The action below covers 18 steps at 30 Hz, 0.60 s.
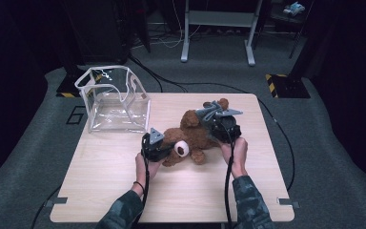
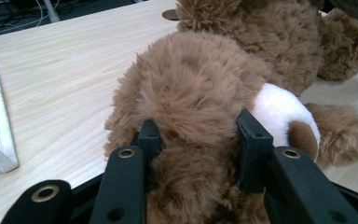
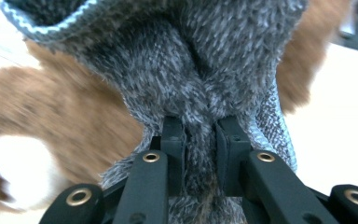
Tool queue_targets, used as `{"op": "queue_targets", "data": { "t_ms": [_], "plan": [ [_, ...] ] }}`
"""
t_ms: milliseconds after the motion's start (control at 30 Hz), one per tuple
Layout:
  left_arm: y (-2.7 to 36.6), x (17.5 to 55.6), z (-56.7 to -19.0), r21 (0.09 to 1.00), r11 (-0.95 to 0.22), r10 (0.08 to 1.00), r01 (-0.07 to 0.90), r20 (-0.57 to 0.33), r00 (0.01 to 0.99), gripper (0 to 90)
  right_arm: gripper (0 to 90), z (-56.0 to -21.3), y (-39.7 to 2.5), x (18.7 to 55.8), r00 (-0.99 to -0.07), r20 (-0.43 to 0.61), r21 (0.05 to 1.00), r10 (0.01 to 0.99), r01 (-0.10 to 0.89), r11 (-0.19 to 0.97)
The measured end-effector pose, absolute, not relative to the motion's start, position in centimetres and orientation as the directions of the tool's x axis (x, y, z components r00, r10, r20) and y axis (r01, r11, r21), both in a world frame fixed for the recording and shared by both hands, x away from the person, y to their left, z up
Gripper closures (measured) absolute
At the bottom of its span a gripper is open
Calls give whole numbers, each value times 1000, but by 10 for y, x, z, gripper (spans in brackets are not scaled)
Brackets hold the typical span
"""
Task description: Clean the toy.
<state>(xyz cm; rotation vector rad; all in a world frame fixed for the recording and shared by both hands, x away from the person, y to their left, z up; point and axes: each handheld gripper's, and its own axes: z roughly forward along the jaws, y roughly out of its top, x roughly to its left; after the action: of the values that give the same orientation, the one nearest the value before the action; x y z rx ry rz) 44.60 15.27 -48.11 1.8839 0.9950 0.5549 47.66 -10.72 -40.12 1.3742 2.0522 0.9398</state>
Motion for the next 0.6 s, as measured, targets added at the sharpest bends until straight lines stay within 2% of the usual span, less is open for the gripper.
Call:
{"op": "queue_targets", "data": {
  "t_ms": [133, 267, 400, 533, 600],
  "plan": [
    [153, 446, -481, 871, -272, 815, 409, -18, 580, 616, 761, -402, -92, 488, -376, -61, 743, 925, 601, 293],
    [152, 445, -480, 869, -281, 813, 408, -11, 583, 616, 760, -413, -113, 508, -274, -74, 713, 959, 658, 243],
    [153, 446, -481, 871, -276, 812, 407, -15, 583, 615, 760, -400, -130, 511, -204, -59, 734, 977, 654, 181],
    [153, 447, -481, 873, -273, 812, 405, -16, 583, 615, 758, -394, -120, 508, -288, -31, 749, 957, 627, 213],
    [154, 447, -481, 871, -275, 809, 408, -20, 587, 613, 759, -399, -115, 512, -299, -40, 728, 954, 645, 232]
  ]
}}
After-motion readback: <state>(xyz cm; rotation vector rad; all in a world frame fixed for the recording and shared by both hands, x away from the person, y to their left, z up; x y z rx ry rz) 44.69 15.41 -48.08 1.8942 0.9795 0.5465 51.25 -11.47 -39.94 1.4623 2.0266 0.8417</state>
